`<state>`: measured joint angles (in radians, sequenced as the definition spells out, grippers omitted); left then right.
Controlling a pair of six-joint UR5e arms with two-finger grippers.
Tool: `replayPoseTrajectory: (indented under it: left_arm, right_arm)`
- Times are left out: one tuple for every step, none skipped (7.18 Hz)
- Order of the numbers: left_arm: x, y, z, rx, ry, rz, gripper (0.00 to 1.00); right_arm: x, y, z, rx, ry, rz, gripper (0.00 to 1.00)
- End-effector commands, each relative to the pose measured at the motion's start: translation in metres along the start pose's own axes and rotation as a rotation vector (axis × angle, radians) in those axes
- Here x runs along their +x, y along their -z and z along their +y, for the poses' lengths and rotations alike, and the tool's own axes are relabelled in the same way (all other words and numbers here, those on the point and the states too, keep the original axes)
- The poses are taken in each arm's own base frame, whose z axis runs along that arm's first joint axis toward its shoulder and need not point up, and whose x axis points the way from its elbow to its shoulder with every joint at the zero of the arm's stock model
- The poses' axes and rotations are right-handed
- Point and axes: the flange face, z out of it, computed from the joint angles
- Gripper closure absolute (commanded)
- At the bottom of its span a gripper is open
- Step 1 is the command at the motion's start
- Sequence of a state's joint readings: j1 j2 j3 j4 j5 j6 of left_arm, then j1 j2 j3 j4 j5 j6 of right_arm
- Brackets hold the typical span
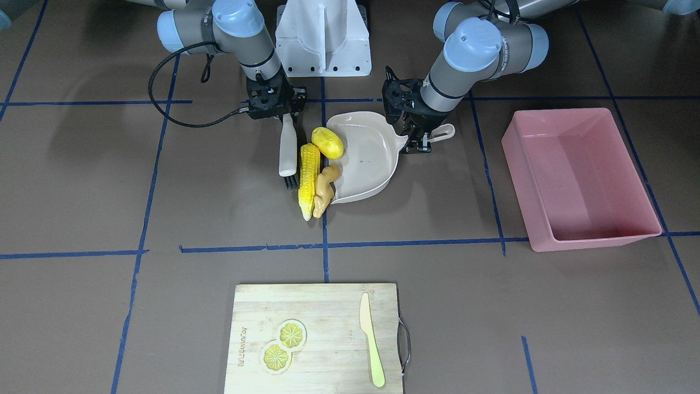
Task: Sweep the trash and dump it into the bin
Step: 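Sweep the ginger, potato and corn into the dustpan with the brush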
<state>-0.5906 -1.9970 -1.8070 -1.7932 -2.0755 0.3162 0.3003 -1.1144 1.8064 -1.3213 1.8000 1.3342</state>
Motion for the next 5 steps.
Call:
replayPoseTrajectory:
  left_arm:
    - [0.0, 0.0, 0.0, 0.0, 0.0, 0.0, 1.0]
    - [0.0, 0.0, 0.0, 0.001, 0.0, 0.001, 1.0]
    - [0.0, 0.0, 0.0, 0.001, 0.0, 0.001, 1.0]
    - [0.0, 0.0, 0.0, 0.0, 0.0, 0.0, 1.0]
    - [0.0, 0.001, 0.0, 0.001, -0.001, 0.0, 1.0]
  right_arm:
    - [-0.016, -0.005, -0.002, 0.01, 0.01, -0.005, 1.0]
    - [-0.023, -0.004, 0.0, 0.009, 0.017, -0.012, 1.0]
    - [-0.027, -0.007, 0.005, 0.026, 0.034, -0.009, 1.0]
    - [-0.037, -0.012, 0.01, 0.032, 0.079, -0.009, 1.0]
    - [-0.043, -0.014, 0.011, 0.035, 0.086, -0.011, 1.0]
